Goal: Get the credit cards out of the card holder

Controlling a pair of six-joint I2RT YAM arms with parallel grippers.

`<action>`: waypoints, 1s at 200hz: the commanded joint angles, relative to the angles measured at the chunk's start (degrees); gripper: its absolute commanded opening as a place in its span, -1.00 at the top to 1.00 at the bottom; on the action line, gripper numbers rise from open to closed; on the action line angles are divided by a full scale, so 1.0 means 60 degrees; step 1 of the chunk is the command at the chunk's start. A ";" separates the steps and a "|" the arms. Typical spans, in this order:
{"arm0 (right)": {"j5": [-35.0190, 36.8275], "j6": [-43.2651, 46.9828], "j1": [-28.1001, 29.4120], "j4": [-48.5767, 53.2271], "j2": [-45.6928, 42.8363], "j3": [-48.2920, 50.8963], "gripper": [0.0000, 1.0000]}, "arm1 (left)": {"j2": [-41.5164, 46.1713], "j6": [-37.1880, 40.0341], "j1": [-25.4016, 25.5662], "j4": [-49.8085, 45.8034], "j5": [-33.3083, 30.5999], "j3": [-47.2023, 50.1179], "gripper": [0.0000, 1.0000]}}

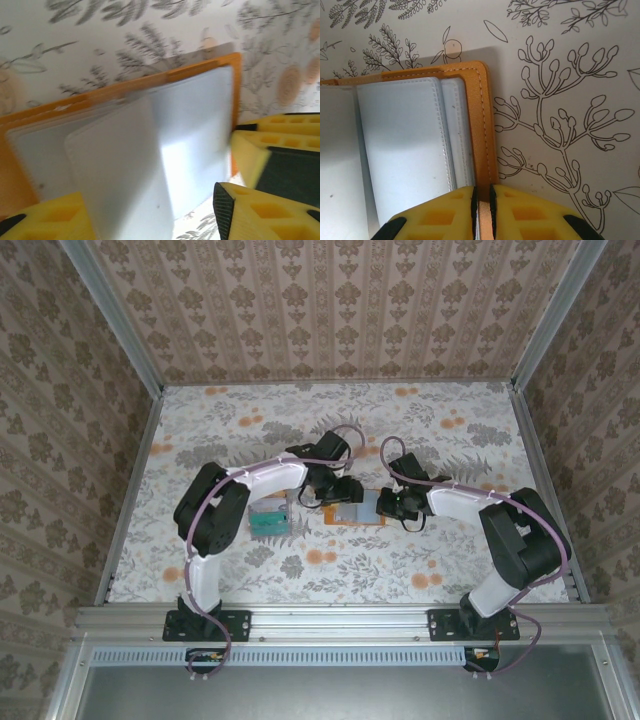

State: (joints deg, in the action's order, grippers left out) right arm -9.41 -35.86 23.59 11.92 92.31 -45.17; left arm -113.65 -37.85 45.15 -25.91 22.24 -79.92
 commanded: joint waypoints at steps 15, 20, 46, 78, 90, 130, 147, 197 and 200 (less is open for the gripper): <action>-0.0032 -0.0030 0.0081 0.0280 0.0113 -0.0139 0.60 | -0.0074 0.0415 0.0180 -0.0008 0.0478 -0.0445 -0.13; -0.0003 -0.0030 0.0085 0.0290 0.0087 -0.0133 0.60 | -0.0110 0.0426 0.0194 0.0008 0.0543 -0.0484 -0.12; 0.0228 0.0010 0.0062 0.0398 -0.0152 -0.0119 0.56 | -0.0310 0.0576 0.0333 0.0058 0.0840 -0.0741 0.00; 0.0579 0.0080 -0.0171 0.0582 -0.0704 -0.0039 0.53 | -0.0569 0.0800 0.0516 -0.0129 0.1024 -0.1160 0.01; 0.0629 0.0098 -0.0293 0.0617 -0.0901 0.0018 0.52 | -0.0575 0.0787 0.0516 -0.0143 0.1007 -0.1155 0.02; 0.0562 0.0197 -0.0416 0.0728 -0.1172 0.0058 0.50 | -0.0227 0.0711 0.0377 -0.0055 0.0861 -0.0914 0.00; 0.0533 0.0189 -0.0417 0.0730 -0.1283 0.0044 0.49 | -0.0025 0.0697 0.0273 0.0041 0.0815 -0.0735 0.00; -0.0338 0.0135 -0.0202 0.0299 -0.1336 -0.0187 0.50 | 0.0558 0.0498 -0.0424 0.0082 0.0164 0.0284 0.29; -0.0373 0.0121 -0.0176 0.0256 -0.1326 -0.0211 0.50 | 0.0588 0.0506 -0.0473 0.0083 0.0117 0.0347 0.31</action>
State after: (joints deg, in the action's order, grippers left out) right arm -8.60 -35.18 21.28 14.24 85.49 -45.19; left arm -113.30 -34.85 44.88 -25.23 25.69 -80.71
